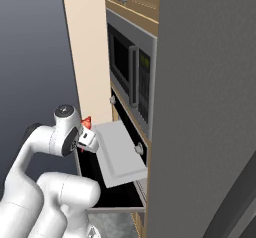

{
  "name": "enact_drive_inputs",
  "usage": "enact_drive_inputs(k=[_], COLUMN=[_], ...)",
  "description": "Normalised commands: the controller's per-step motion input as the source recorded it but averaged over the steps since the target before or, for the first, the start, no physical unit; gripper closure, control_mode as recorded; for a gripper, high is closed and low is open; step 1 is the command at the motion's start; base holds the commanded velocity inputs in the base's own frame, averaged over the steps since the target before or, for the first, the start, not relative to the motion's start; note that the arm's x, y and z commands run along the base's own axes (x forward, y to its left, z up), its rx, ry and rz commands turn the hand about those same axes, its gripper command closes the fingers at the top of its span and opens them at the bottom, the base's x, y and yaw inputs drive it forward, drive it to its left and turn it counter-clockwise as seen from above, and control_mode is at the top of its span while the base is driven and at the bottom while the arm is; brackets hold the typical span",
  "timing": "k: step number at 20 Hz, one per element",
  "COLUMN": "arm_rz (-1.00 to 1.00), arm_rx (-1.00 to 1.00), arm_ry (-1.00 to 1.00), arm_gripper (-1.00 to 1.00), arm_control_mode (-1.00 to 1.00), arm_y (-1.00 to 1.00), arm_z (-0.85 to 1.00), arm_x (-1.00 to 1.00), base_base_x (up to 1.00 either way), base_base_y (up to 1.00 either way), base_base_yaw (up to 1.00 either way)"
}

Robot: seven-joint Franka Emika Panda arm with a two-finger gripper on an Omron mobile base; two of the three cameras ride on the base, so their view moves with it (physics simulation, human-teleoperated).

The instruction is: Place the fish on the top rack of the oven, and slide the tray back inside. Close the oven door.

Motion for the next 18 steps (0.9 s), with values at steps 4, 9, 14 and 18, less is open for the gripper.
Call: enact_drive_inputs(k=[4,9,14,18], arm_rz=[0.10,0.07,0.10,0.10], arm_rx=[-0.14,-0.13,-0.04,-0.02], arm_ry=[0.00,-0.04,0.00,0.00], arm_gripper=[1.00,1.00,1.00,1.00], arm_control_mode=[-1.00,-1.00,-1.00,-1.00], arm_y=[0.19,0.03,-0.01,-0.01], arm_z=[-0.27,-0.41,-0.27,-0.27], arm_x=[0.33,0.28,0.32,0.35], base_base_x=[0.00,0.00,0.00,0.00], base_base_y=[0.00,0.00,0.00,0.00], base_base_yaw=[0.00,0.00,0.00,0.00])
